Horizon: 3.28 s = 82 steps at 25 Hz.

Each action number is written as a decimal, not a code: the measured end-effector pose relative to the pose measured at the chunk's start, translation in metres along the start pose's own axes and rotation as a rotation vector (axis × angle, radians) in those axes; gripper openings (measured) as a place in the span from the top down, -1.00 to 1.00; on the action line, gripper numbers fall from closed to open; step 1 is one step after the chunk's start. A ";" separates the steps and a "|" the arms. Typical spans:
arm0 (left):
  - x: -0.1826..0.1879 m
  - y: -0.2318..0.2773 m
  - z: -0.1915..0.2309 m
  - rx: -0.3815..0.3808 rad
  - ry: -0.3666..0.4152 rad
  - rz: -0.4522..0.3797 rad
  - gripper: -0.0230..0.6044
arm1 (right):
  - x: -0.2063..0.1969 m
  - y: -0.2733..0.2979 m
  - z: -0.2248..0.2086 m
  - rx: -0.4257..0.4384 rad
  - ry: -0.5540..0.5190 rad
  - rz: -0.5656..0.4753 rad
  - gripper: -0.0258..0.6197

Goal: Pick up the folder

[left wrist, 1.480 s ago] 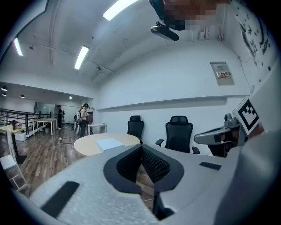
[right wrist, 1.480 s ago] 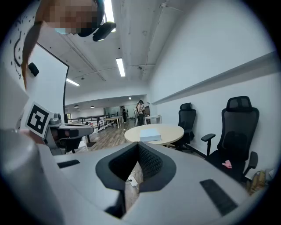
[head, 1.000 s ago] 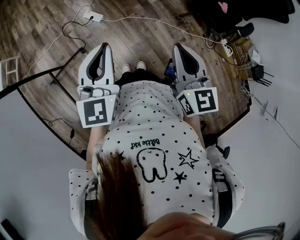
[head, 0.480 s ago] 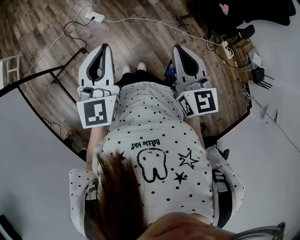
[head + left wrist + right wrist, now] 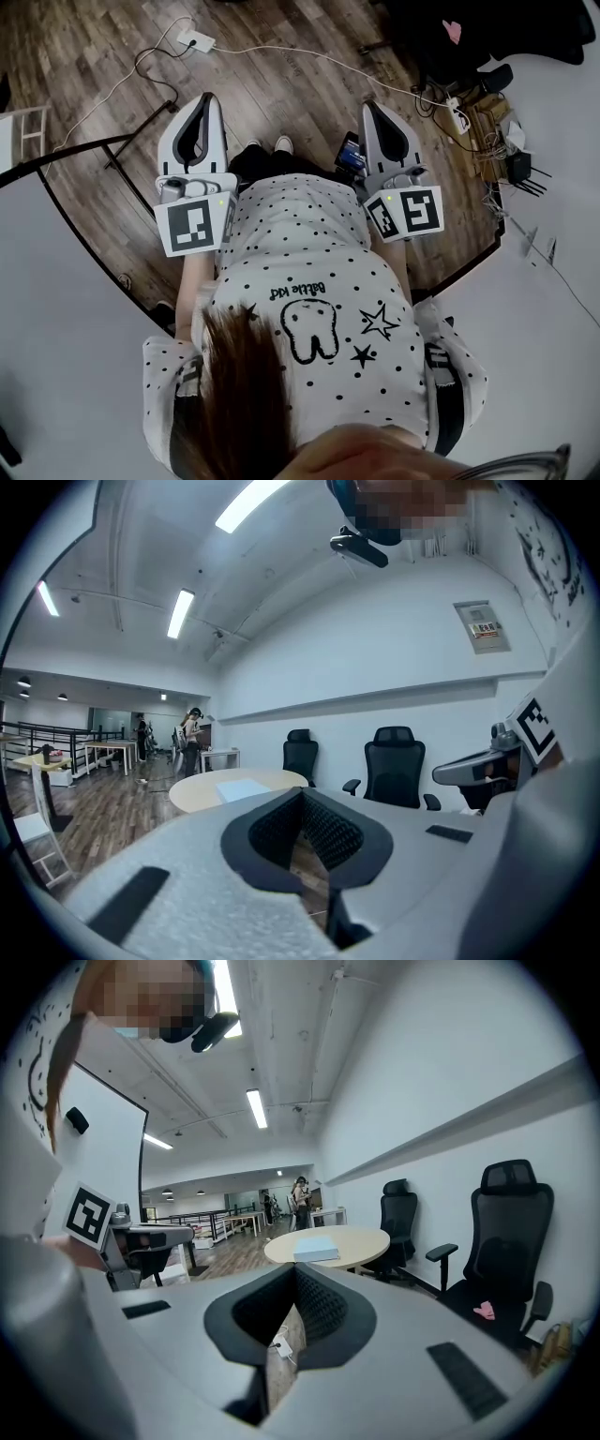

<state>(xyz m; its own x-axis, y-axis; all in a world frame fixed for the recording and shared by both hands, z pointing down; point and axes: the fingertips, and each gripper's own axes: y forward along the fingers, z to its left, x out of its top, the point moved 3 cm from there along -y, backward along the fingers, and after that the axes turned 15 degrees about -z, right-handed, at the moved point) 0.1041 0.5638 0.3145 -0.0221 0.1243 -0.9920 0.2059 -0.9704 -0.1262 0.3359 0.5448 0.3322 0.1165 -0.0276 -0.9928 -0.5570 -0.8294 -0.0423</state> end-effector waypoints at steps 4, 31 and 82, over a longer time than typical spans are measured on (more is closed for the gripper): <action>-0.002 0.004 -0.003 0.030 -0.015 0.004 0.88 | -0.004 -0.004 -0.008 0.014 0.003 0.020 0.90; -0.019 0.122 0.132 0.039 -0.046 0.025 0.88 | -0.004 0.179 0.000 0.033 0.008 0.035 0.90; -0.066 0.347 0.196 0.228 -0.054 0.044 0.87 | -0.023 0.400 -0.161 0.128 0.077 0.114 0.90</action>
<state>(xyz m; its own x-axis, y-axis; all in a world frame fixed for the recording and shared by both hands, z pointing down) -0.0149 0.1778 0.3355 -0.0719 0.0756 -0.9945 -0.0179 -0.9971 -0.0745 0.2427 0.1240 0.3561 0.1064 -0.1647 -0.9806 -0.6701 -0.7405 0.0517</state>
